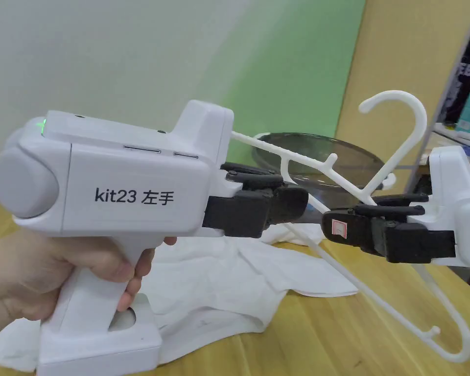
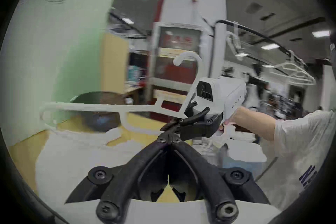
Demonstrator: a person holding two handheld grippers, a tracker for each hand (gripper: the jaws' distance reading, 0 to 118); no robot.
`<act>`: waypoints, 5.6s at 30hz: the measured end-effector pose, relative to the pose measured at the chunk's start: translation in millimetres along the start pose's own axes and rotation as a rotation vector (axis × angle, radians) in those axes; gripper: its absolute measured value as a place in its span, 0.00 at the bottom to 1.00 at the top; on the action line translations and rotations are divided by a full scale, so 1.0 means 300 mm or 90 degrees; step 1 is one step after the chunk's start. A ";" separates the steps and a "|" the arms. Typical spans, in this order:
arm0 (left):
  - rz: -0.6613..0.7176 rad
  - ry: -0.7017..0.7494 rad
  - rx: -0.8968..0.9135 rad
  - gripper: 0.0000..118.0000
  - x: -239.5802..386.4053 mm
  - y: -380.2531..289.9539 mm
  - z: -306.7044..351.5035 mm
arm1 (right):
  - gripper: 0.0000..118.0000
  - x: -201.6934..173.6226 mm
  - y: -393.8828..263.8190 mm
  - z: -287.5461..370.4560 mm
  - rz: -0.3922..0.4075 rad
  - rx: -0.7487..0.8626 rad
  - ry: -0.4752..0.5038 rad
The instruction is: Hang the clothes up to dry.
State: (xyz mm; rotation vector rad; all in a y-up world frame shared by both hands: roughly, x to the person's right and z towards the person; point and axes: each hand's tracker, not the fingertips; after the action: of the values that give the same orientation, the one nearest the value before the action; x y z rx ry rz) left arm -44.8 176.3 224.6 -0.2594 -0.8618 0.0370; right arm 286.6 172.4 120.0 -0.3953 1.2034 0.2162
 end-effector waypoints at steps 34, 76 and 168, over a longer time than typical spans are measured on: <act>0.245 0.699 -0.115 0.02 -0.028 -0.446 -0.018 | 0.04 -0.232 -0.286 -0.518 -0.180 -0.110 -0.467; 0.258 0.587 -0.239 0.03 -0.082 -0.683 -0.188 | 0.04 -0.315 -0.380 -0.270 0.407 -0.098 -0.360; 0.166 0.582 -0.164 0.00 0.099 -0.603 -0.157 | 0.05 -0.342 -0.508 -0.354 0.364 -0.164 -0.183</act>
State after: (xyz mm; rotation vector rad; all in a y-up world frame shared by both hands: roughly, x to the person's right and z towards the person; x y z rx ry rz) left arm -2.9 -4.8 261.0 -0.5715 0.0835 0.0440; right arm 215.3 -5.5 211.5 -0.2222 0.9818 0.8988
